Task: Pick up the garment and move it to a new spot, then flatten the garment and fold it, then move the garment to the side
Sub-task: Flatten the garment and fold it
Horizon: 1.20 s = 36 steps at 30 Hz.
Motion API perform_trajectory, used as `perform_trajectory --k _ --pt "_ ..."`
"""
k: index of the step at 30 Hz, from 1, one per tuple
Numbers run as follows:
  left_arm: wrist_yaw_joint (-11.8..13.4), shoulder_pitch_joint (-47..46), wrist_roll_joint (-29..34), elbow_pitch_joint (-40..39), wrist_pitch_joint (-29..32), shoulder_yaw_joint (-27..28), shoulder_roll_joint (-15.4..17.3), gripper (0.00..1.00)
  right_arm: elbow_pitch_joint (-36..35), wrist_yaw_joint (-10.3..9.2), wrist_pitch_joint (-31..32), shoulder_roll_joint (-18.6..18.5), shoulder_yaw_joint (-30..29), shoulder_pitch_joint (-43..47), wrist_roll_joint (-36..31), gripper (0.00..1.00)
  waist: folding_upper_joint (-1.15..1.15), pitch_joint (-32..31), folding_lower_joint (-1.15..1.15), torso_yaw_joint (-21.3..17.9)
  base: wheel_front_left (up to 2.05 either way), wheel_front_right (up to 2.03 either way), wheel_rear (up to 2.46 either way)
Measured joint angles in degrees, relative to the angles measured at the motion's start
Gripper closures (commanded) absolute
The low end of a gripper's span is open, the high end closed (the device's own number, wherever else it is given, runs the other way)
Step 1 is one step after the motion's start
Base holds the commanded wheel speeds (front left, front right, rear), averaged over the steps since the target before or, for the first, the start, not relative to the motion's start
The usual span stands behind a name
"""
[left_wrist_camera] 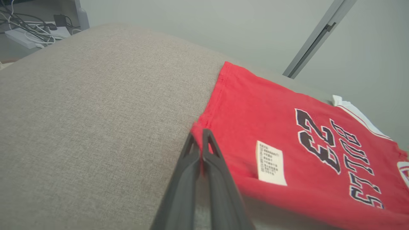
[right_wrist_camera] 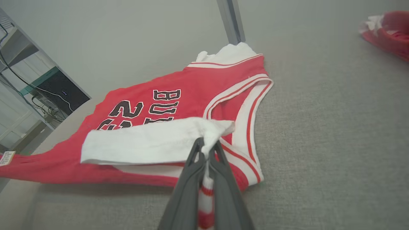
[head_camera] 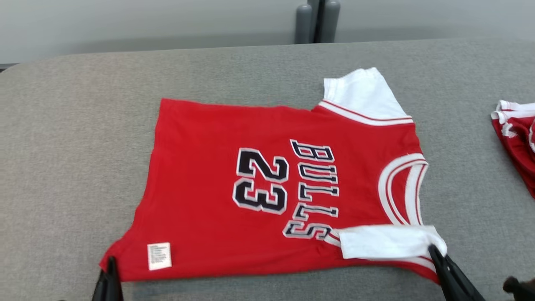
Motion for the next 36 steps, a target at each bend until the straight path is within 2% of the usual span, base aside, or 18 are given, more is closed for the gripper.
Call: perform_trajectory --k 6,10,16,23,32,33,34,35,36 --pt "1.6 1.5 1.0 -3.8 1.9 -1.5 0.0 1.00 -1.6 0.00 0.0 1.8 -1.7 2.9 -2.3 1.00 0.00 -0.3 0.00 0.0 0.00 0.00 0.00" --pt "0.9 0.9 1.5 -3.8 2.7 -2.7 1.0 1.00 -1.8 0.00 0.0 2.3 -2.0 2.5 -3.7 1.00 0.00 0.0 0.00 -0.8 0.00 0.00 0.00" --pt "-0.3 -5.1 1.8 -2.5 3.4 -2.7 2.6 1.00 -3.0 0.00 0.0 2.9 -2.1 -1.7 -6.1 1.00 0.00 1.3 0.00 -2.1 0.00 0.00 0.00" --pt "-2.3 -13.6 1.9 2.7 4.2 -3.2 4.4 1.00 -1.3 0.00 0.0 2.5 -0.9 -6.4 -6.3 1.00 0.00 3.8 0.00 -3.9 0.00 0.00 0.00" --pt "-3.4 -17.7 -0.5 16.1 1.3 -2.3 3.6 1.00 6.1 0.00 0.0 3.1 2.3 -10.9 -4.9 1.00 0.00 6.3 0.00 -5.4 0.00 0.00 0.00" --pt "-3.7 -17.8 -0.7 17.2 0.8 -2.3 3.6 0.99 6.8 -0.01 0.0 3.1 2.4 -11.2 -4.6 0.80 0.00 6.4 0.00 -5.5 0.00 0.00 0.00" --pt "-3.8 -17.8 -0.8 18.2 0.3 -2.2 3.5 0.62 7.2 0.00 0.0 3.1 2.4 -11.4 -4.6 0.57 0.00 6.4 0.00 -5.5 0.00 0.00 0.00" --pt "-4.1 -17.9 -0.8 18.9 -0.5 -2.2 3.4 0.00 7.7 0.00 0.0 3.3 2.0 -11.6 -4.7 0.26 0.00 6.3 0.00 -5.5 0.00 0.00 0.00" --pt "-4.2 -18.0 -0.8 19.5 -1.3 -2.2 3.2 0.00 8.0 0.00 0.0 3.4 1.4 -11.8 -5.2 0.00 0.00 6.2 0.00 -5.5 0.00 0.00 0.00"
